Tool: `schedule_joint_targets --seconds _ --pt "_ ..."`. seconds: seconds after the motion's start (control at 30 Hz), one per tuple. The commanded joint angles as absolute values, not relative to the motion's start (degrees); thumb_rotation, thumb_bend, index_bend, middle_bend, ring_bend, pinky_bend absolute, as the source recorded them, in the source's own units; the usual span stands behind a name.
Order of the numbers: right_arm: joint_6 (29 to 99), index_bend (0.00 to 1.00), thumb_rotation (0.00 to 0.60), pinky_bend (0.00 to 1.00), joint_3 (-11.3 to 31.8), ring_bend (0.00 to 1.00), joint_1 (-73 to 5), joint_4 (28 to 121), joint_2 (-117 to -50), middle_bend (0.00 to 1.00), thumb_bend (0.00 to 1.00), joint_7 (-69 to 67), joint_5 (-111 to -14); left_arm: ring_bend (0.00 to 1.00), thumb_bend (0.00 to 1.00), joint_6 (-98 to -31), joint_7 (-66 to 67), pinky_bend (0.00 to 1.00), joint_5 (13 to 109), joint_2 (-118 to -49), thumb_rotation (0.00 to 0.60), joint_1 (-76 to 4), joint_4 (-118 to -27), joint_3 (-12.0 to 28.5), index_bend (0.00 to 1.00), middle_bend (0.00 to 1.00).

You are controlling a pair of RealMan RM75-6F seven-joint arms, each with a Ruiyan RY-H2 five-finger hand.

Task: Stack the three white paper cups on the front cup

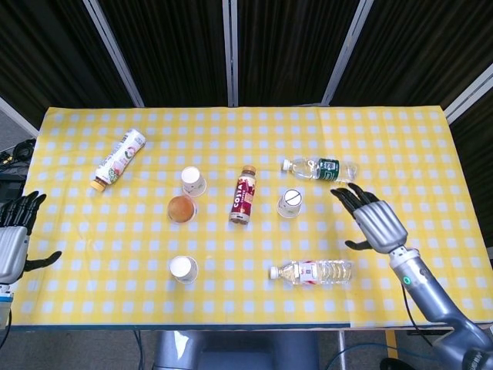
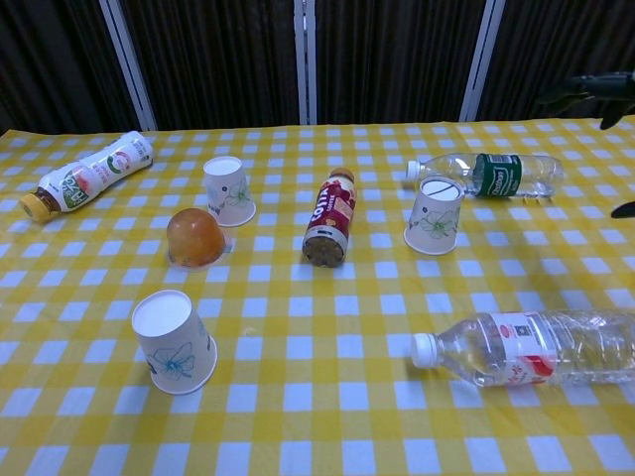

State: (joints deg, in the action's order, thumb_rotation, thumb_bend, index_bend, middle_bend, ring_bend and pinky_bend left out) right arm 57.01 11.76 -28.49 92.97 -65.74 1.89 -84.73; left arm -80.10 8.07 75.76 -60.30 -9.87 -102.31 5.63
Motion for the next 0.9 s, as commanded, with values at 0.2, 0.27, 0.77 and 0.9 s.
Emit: schedule_joint_targets --seconds 0.2,0.27,0.77,0.9 --pt "46.5 0.11 0.6 0.29 15.7 0.1 -38.1 87.3 -74.2 0.17 0.02 3.1 -73.7 0.0 0.02 -78.7 8.2 0.0 73.9 -60.3 0.6 -10.4 -101.6 6.2 0.0 0.0" --pt "45.5 0.11 0.6 0.29 15.8 0.11 -39.3 85.9 -75.8 0.17 0.02 3.9 -71.9 0.0 0.02 -78.6 8.2 0.0 73.5 -60.3 0.6 -10.4 -101.5 6.3 0.0 0.0" --pt "41.9 0.14 0.6 0.31 15.4 0.13 -46.5 76.8 -84.3 0.19 0.02 10.3 -63.7 0.0 0.02 -76.7 8.1 0.0 70.9 -60.7 0.6 -11.2 -100.0 6.9 0.0 0.0" --pt "42.4 0.16 0.6 0.31 15.0 0.16 -48.0 72.9 -87.0 0.22 0.03 13.4 -61.4 0.0 0.02 -76.3 8.0 0.0 70.4 -60.9 0.6 -11.4 -99.7 7.0 0.0 0.0"
